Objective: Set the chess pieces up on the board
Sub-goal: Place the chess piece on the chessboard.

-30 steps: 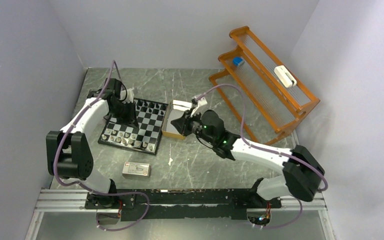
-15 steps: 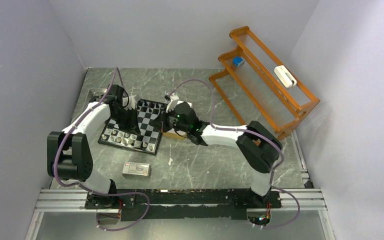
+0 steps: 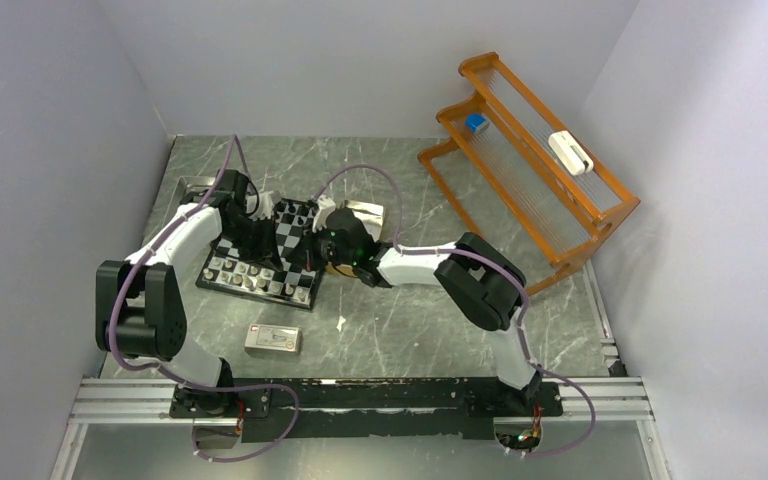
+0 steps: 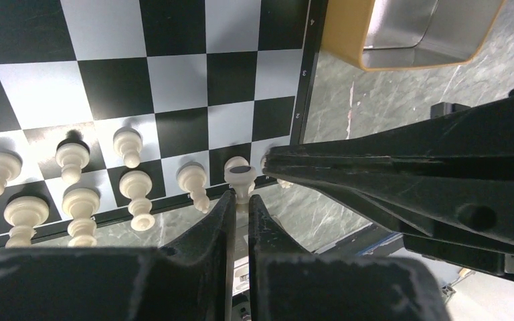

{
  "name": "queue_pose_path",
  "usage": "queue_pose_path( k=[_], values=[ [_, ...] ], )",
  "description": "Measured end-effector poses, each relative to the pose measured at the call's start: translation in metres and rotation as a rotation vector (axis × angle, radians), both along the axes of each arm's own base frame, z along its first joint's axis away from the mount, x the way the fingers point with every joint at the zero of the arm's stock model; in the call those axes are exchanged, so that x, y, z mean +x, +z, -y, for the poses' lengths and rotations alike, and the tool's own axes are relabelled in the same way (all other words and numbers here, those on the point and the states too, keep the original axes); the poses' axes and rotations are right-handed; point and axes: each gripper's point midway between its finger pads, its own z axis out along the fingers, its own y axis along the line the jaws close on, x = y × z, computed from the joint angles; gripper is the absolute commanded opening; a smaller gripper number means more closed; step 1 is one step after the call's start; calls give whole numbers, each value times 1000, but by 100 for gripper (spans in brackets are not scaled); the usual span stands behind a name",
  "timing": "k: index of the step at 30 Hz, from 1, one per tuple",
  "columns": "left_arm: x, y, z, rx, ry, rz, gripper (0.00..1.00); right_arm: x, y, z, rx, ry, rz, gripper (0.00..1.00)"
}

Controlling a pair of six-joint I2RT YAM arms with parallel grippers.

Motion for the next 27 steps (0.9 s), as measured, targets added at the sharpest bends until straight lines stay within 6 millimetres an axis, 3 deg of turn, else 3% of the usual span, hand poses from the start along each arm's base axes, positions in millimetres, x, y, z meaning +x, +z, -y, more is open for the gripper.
queue_pose_path(
  k=[9,27],
  values=[
    [2,-3,3,-14,-4,-14,11,3,-3,-12,6,22,-1,0],
    [6,-15,5,-17,27,-53,10,3,-17,-13,-17,31,-14,0]
  ],
)
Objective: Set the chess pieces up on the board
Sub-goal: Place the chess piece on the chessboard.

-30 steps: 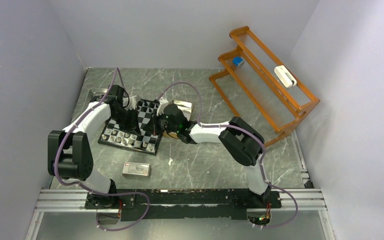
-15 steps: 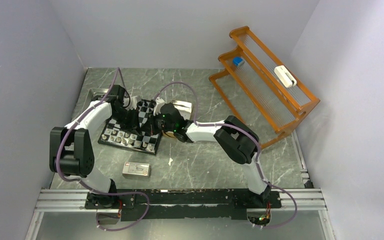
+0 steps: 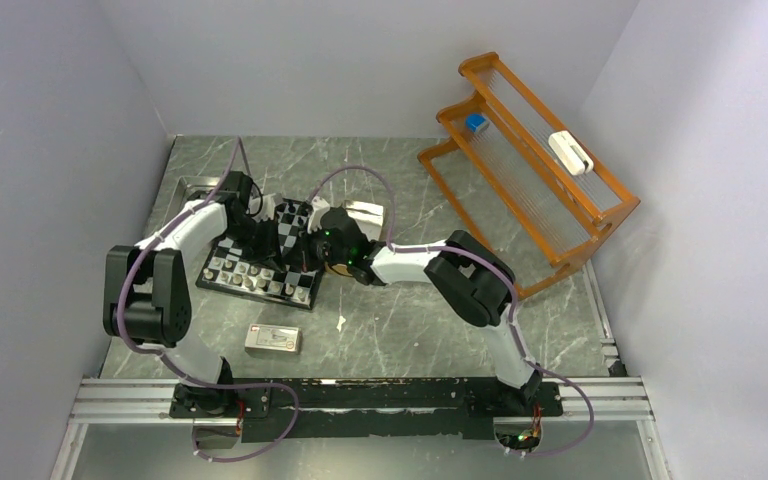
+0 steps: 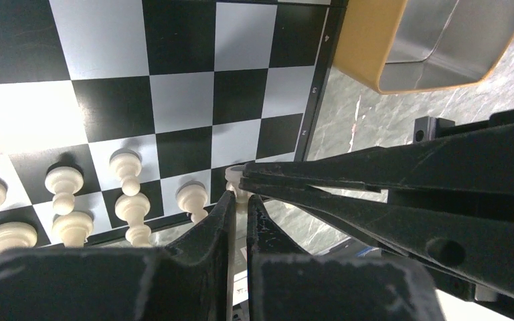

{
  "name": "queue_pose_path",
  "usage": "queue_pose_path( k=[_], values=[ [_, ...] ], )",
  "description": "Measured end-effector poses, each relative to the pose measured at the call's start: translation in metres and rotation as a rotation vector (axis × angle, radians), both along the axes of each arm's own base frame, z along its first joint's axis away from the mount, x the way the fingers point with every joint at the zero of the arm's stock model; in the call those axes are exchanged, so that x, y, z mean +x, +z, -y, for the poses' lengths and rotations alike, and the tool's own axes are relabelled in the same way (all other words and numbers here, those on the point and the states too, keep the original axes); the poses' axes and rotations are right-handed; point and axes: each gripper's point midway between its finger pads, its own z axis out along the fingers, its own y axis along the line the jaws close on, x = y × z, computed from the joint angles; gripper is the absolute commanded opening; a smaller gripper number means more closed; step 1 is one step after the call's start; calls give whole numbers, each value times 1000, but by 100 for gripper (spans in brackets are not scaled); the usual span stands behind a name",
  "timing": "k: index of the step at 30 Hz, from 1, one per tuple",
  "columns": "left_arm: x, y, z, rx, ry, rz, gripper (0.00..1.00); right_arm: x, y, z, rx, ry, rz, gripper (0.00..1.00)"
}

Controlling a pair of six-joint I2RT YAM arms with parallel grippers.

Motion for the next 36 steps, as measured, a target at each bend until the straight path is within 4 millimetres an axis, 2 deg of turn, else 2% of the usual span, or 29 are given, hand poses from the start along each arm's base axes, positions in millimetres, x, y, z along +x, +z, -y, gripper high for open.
queue_pose_path(
  k=[8,21,36],
  values=[
    [4,-3,-1,12,4,0,10,1,-2,0,-6,0,-1,0],
    [5,-23,-6,48,10,-52,9,1,-28,-3,-47,12,-35,0],
    [9,-28,-7,60,12,-66,12,3,-31,-5,-66,19,-31,0]
  ],
)
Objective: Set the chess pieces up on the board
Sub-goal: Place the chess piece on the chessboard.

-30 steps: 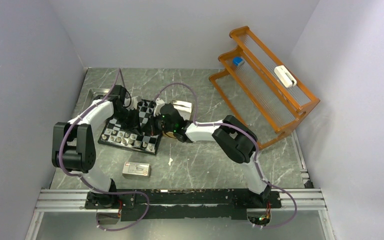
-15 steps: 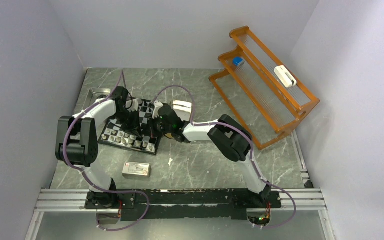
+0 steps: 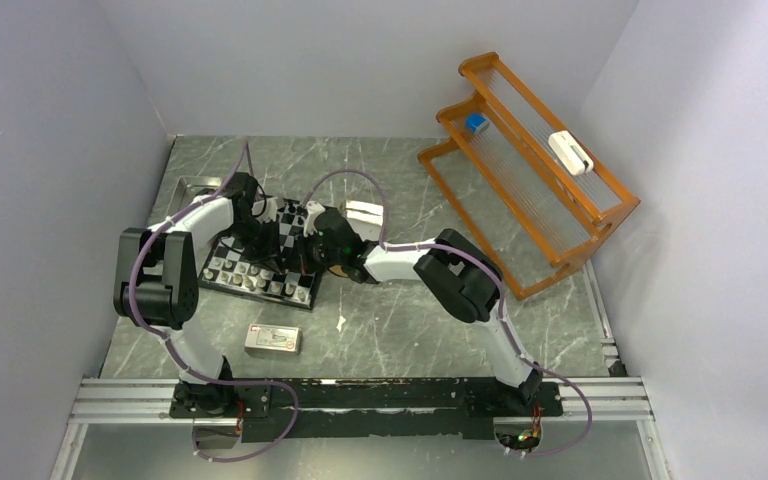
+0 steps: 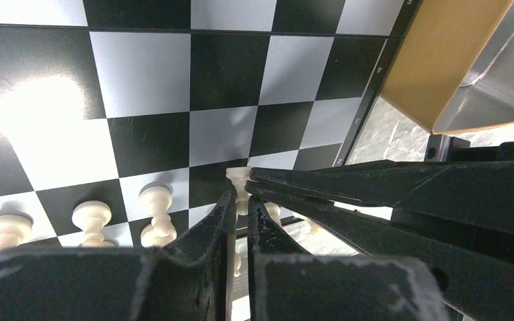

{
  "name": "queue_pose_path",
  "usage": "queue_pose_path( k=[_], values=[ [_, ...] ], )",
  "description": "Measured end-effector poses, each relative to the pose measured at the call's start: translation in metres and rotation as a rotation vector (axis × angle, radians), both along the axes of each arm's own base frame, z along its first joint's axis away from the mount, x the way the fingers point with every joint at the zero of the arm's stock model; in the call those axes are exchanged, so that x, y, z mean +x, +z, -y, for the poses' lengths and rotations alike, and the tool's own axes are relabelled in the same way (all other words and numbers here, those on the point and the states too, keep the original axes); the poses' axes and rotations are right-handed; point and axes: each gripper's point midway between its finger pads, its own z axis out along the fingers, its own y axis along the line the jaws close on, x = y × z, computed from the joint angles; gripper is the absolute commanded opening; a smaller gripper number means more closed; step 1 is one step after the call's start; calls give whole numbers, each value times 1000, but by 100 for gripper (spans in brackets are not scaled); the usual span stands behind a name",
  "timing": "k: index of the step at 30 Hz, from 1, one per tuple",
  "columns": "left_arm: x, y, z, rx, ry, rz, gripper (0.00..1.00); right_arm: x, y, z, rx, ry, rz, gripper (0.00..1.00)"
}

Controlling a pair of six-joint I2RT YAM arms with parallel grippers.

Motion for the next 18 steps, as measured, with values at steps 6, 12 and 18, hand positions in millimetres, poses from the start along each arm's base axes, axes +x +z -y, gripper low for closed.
queue_pose_path(
  k=[6,12,18],
  values=[
    [0,0,0,1,0,-1,12,0,0,0,-1,0,2,0],
    [3,0,0,3,0,-2,14,1,-1,1,-4,-3,4,0],
    [3,-2,1,10,-6,-7,18,1,-4,3,-16,-5,-1,0]
  ],
)
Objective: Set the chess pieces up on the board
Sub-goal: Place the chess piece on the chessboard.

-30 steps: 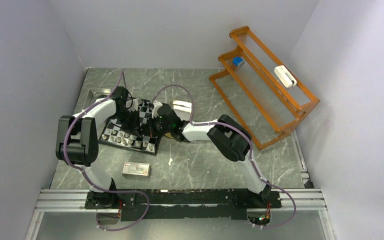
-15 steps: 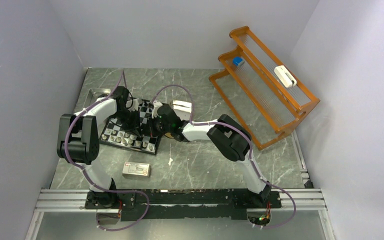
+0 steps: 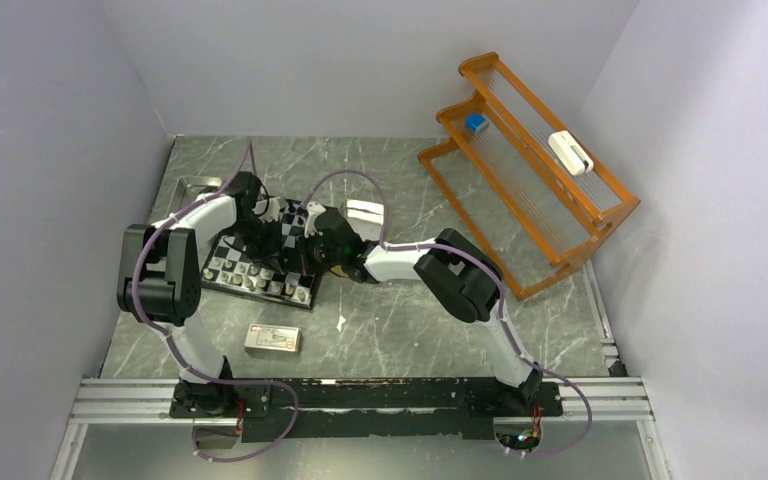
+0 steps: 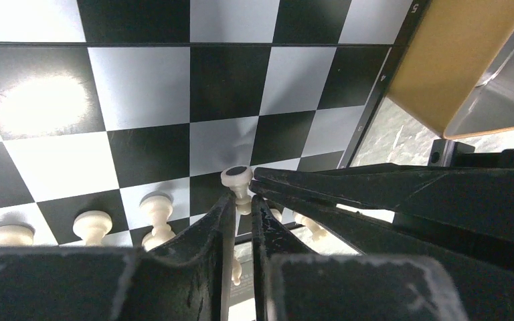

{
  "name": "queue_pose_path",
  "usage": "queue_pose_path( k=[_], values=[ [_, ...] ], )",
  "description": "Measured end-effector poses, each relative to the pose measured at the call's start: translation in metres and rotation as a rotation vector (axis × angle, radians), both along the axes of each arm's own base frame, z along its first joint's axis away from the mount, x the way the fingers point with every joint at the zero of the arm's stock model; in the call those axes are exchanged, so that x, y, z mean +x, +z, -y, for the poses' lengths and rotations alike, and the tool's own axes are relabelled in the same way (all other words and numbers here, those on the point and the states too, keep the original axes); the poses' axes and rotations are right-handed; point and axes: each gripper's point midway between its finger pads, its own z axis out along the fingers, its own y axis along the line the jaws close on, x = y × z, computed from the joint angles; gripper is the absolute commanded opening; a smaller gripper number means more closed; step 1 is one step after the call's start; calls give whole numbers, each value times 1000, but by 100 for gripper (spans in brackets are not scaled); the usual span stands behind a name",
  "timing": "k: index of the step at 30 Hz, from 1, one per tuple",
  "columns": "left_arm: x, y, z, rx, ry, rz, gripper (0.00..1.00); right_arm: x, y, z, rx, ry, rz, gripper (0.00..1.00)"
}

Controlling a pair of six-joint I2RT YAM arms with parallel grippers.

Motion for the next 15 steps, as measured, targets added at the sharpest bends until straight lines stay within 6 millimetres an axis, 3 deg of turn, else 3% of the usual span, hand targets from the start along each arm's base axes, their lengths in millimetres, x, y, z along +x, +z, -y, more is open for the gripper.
queue_pose_path(
  k=[15],
  values=[
    [8,1,-1,34,-7,19,11,2,-5,-1,-19,3,-8,0]
  ],
)
